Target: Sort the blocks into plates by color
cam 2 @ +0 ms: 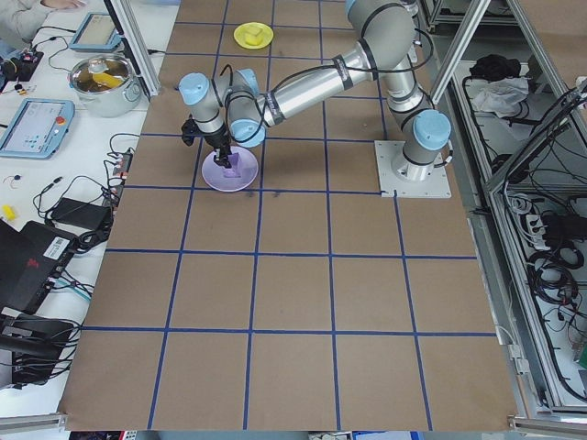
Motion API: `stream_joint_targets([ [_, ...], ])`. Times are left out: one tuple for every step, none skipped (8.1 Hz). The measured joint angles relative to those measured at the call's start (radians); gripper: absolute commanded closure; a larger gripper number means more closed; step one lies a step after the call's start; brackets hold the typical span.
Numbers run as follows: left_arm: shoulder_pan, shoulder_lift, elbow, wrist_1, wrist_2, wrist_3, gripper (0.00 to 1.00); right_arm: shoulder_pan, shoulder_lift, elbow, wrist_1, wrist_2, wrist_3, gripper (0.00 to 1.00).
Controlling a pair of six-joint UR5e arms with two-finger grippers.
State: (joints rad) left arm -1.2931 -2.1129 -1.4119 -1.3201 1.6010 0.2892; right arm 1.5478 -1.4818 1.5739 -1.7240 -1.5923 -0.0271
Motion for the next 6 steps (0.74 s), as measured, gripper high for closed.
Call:
stream_joint_targets([
  [-0.013,-0.011,0.006,0.0,-0.01,-0.011,0.95,0.0,0.0,0.0,0.001,0.0,0.0,0.0],
  [-0.02,-0.017,0.016,-0.002,-0.024,-0.025,0.77,0.0,0.0,0.0,0.001,0.0,0.0,0.0],
  [-0.022,-0.021,0.023,-0.004,-0.033,-0.031,0.68,0.0,0.0,0.0,0.001,0.0,0.0,0.0],
  [-0.022,-0.031,0.026,-0.002,-0.036,-0.031,0.59,0.0,0.0,0.0,0.001,0.0,0.0,0.0],
  [-0.022,-0.045,0.028,0.0,-0.037,-0.031,0.55,0.0,0.0,0.0,0.001,0.0,0.001,0.0],
  [-0.022,-0.054,0.029,0.001,-0.038,-0.036,0.44,0.0,0.001,0.0,0.0,0.0,0.0,0.0],
])
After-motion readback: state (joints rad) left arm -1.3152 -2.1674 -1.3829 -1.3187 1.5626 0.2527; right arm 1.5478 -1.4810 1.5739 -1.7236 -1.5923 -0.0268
